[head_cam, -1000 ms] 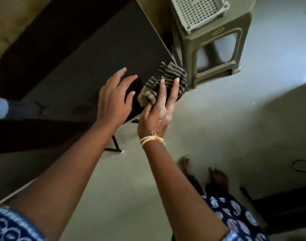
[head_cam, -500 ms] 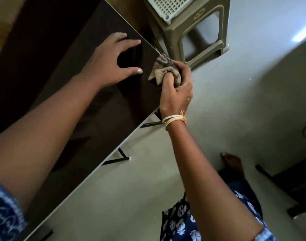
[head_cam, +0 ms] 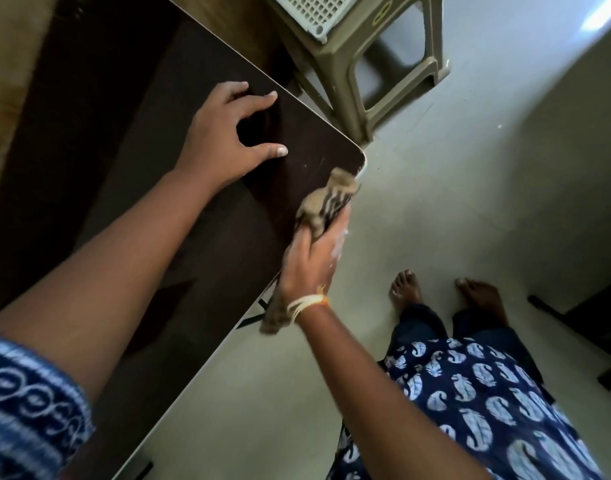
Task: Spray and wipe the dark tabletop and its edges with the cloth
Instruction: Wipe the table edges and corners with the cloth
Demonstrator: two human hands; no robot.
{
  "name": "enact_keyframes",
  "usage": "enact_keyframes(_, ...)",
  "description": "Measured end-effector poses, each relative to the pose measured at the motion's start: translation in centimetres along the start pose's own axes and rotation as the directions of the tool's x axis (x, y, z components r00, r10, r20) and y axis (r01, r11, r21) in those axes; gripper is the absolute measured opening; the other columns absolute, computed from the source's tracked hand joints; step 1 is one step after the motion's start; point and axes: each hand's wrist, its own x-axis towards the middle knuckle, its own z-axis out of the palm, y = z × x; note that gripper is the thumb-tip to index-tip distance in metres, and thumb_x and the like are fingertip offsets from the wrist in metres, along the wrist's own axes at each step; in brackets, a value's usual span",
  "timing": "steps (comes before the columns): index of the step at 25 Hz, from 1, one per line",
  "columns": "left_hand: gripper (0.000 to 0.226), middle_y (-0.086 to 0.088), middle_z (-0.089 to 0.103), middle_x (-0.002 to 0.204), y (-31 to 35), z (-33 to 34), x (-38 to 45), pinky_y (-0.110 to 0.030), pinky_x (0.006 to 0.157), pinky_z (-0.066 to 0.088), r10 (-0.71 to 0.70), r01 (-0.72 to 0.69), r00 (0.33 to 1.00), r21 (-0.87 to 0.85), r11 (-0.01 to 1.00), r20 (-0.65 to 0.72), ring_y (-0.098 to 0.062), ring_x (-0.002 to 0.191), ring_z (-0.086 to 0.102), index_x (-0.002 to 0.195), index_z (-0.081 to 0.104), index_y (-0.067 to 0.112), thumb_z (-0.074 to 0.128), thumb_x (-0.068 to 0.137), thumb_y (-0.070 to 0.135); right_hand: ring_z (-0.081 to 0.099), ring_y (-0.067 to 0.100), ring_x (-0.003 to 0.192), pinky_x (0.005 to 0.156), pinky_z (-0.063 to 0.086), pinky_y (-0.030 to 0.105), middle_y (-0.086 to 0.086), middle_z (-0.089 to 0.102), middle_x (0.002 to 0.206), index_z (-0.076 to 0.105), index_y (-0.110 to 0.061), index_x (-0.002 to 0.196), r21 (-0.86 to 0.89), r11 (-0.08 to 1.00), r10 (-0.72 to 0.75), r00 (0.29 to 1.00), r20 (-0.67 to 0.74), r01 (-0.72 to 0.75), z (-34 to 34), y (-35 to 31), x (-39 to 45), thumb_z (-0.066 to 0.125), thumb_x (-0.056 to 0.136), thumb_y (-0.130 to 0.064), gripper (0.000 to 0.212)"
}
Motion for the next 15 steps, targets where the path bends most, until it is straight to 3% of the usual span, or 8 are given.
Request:
enact_keyframes(3,0.071,0.001,0.039,0.146,-0.2,0.1,0.0,-0.021,0.105,0.024,0.002,-0.002,1.0,0.015,1.0,0.006,-0.014,0.137,0.036,0.138,0.052,0.037,0.079,0.072,0.045,0.056,0.02,0.118,0.102,0.046,0.038,0.005,0.058,0.13,0.042,-0.016,0.141,-0.006,0.996,-0.093,0.988,-0.121,0.093,-0.6,-3.8,7.2,0.044,0.083,-0.027,0.059)
enact_keyframes(6,0.072,0.0,0.039,0.146,-0.4,0.1,0.1,-0.029,0.11,0.029,0.015,-0.015,1.0,0.014,1.0,0.006,-0.016,0.138,0.036,0.138,0.051,0.038,0.079,0.072,0.048,0.061,0.014,0.09,0.082,0.054,0.041,-0.006,0.065,0.099,0.06,-0.017,0.119,-0.118,0.973,-0.206,0.977,-0.046,0.199,-1.5,-5.2,10.7,0.049,0.084,-0.026,0.037)
enact_keyframes(8,0.072,0.0,0.04,0.145,-0.5,0.2,0.1,-0.033,0.113,0.031,0.019,-0.019,1.0,0.016,1.0,0.003,-0.016,0.137,0.037,0.138,0.052,0.038,0.079,0.071,0.049,0.059,0.012,0.082,0.076,0.054,0.041,-0.006,0.061,0.093,0.062,-0.016,0.113,-0.151,0.96,-0.244,0.969,-0.045,0.235,-1.6,-4.8,9.7,0.05,0.084,-0.024,0.032)
enact_keyframes(10,0.073,0.0,0.042,0.144,-0.6,0.3,0.1,-0.033,0.113,0.031,0.022,-0.022,1.0,0.014,1.0,-0.005,-0.016,0.137,0.038,0.137,0.052,0.038,0.079,0.07,0.049,0.058,0.02,0.091,0.079,0.056,0.041,0.004,0.056,0.116,0.056,-0.018,0.129,-0.341,0.887,-0.333,0.943,-0.005,0.311,-1.7,-3.6,7.8,0.052,0.083,-0.026,0.047)
enact_keyframes(12,0.072,0.0,0.043,0.143,-0.9,0.2,0.2,-0.03,0.112,0.031,0.032,-0.032,0.999,0.011,0.999,-0.003,-0.015,0.135,0.04,0.137,0.053,0.038,0.08,0.07,0.049,0.049,0.031,0.114,0.091,0.051,0.043,0.013,0.036,0.148,0.044,-0.03,0.143,-0.596,0.683,-0.426,0.893,0.144,0.422,-2.3,-2.2,6.0,0.056,0.083,-0.033,0.062)
enact_keyframes(15,0.069,-0.003,0.044,0.141,-1.5,-0.4,0.7,-0.022,0.109,0.026,0.081,-0.083,0.996,0.043,0.996,0.048,-0.015,0.135,0.041,0.137,0.052,0.037,0.08,0.074,0.04,0.03,0.049,0.133,0.105,0.036,0.055,0.009,0.016,0.161,0.045,-0.038,0.142,-0.676,0.402,-0.473,0.772,0.424,0.618,-3.6,-0.2,2.9,0.052,0.084,-0.04,0.059)
